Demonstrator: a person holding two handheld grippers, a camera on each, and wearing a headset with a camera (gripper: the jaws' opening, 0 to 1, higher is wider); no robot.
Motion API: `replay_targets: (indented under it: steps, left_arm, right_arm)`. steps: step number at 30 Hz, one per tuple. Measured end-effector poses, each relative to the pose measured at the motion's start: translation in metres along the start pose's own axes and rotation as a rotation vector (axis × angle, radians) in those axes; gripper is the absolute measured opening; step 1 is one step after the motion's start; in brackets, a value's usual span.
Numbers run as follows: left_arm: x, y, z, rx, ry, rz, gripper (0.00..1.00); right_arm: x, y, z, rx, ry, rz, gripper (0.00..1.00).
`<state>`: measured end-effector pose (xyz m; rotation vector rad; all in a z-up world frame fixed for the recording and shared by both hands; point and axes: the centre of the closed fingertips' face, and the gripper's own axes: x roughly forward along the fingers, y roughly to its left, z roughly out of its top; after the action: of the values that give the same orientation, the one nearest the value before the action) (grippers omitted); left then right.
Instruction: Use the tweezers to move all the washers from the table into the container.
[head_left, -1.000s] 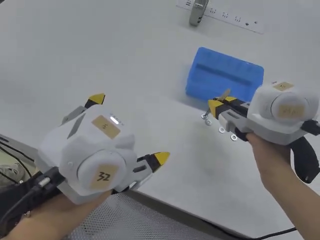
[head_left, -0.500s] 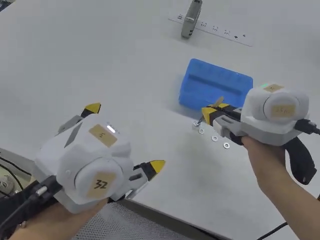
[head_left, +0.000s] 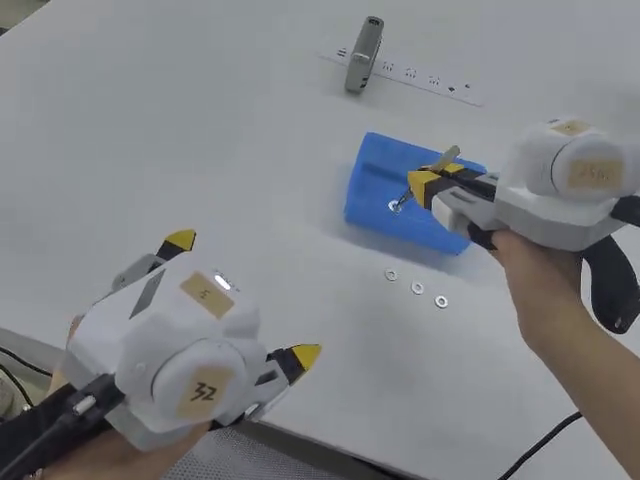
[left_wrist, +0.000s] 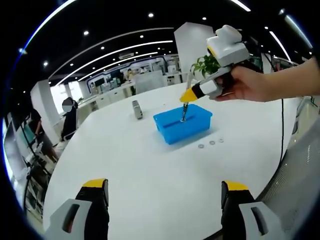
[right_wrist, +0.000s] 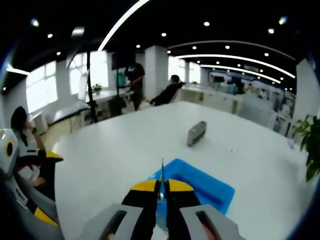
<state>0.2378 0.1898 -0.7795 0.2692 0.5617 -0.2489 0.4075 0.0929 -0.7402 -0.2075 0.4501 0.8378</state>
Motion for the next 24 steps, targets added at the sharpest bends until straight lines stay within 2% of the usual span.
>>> replay_targets:
  steps: [4,8,13,24]
  left_arm:
    - [0.000,0.001,-0.001,0.002,0.005,0.002,0.95]
    - [-0.001,0.000,0.000,-0.006,-0.002,-0.002,0.95]
    - [0.000,-0.002,-0.001,0.007,0.009,-0.009,0.95]
    - [0.000,0.000,-0.003,0.009,0.014,-0.002,0.94]
  right_arm:
    - [0.011,-0.005,-0.003,-0.004,0.019,-0.021,0.02]
    - [0.025,-0.012,-0.023,-0.015,0.075,-0.038,0.02]
    - [0.035,-0.013,-0.036,-0.003,0.113,-0.024,0.02]
    - [0.048,-0.004,-0.051,0.028,0.146,0.026,0.02]
